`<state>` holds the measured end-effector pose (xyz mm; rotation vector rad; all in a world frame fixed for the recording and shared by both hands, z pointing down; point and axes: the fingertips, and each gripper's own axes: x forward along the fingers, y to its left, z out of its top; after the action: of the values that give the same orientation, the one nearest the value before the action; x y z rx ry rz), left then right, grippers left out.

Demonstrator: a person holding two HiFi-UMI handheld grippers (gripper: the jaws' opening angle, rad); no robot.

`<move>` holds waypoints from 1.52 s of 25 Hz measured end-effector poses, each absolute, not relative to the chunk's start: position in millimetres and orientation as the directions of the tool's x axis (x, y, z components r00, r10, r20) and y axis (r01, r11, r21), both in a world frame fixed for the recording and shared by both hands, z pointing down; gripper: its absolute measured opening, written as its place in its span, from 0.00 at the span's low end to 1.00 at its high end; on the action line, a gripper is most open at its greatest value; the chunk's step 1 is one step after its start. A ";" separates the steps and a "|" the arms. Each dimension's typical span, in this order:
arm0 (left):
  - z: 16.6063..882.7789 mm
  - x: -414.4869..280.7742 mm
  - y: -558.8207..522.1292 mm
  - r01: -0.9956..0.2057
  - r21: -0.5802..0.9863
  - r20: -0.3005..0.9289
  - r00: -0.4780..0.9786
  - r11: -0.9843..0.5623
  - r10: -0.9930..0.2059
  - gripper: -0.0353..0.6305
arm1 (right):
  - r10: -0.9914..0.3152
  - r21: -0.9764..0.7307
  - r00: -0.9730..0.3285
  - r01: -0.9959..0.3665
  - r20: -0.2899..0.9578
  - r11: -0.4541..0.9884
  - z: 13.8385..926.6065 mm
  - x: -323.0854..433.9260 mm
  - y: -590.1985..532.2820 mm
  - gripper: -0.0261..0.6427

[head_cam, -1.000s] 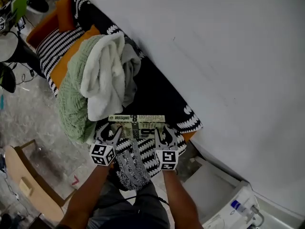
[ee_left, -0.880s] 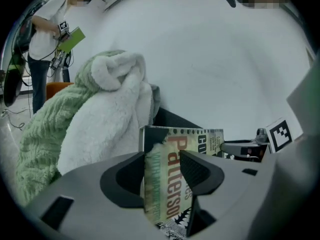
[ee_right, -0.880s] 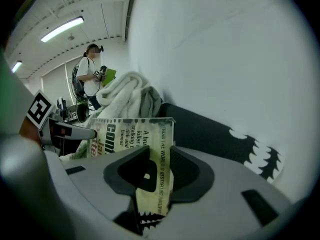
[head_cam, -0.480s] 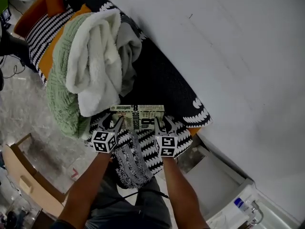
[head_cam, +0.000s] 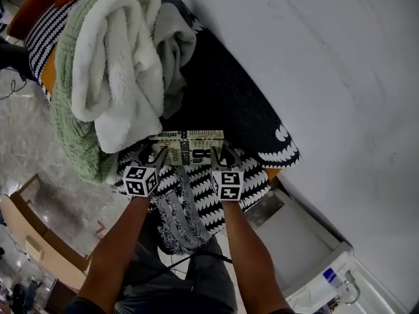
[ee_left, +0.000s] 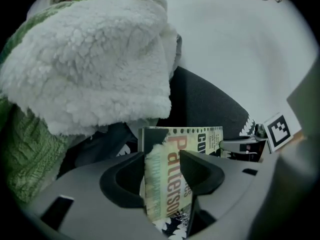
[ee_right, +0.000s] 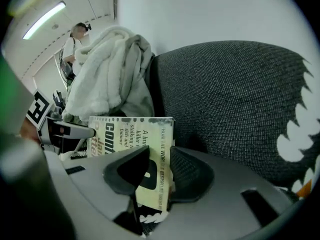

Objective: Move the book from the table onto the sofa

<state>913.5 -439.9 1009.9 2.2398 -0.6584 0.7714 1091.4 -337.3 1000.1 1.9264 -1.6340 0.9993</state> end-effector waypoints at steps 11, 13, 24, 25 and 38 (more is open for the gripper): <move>1029.2 915.0 -451.1 -0.641 0.414 0.693 0.683 -0.646 -0.233 0.38 | -0.625 -0.190 0.007 -0.950 0.781 -0.249 1027.2 1096.9 -352.7 0.24; 1028.6 914.2 -451.3 -0.646 0.409 0.699 0.676 -0.644 -0.234 0.38 | -0.616 -0.194 0.006 -0.946 0.788 -0.258 1027.4 1098.7 -351.2 0.24; 1007.1 905.2 -453.9 -0.636 0.358 0.718 0.656 -0.683 -0.234 0.37 | -0.618 -0.201 0.026 -0.935 0.785 -0.294 1008.3 1106.2 -345.1 0.24; 1000.5 907.0 -454.0 -0.627 0.357 0.710 0.664 -0.693 -0.235 0.36 | -0.623 -0.198 0.026 -0.937 0.781 -0.288 1003.0 1105.5 -345.6 0.24; 832.1 907.8 -446.7 -0.462 0.304 0.492 0.825 -0.833 -0.278 0.06 | -0.844 -0.142 0.054 -0.978 0.533 -0.152 816.5 1088.5 -363.4 0.06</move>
<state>907.8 -446.7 832.1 2.5913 -0.5517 0.6096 1088.5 -363.4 816.5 2.0744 -1.8536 0.7471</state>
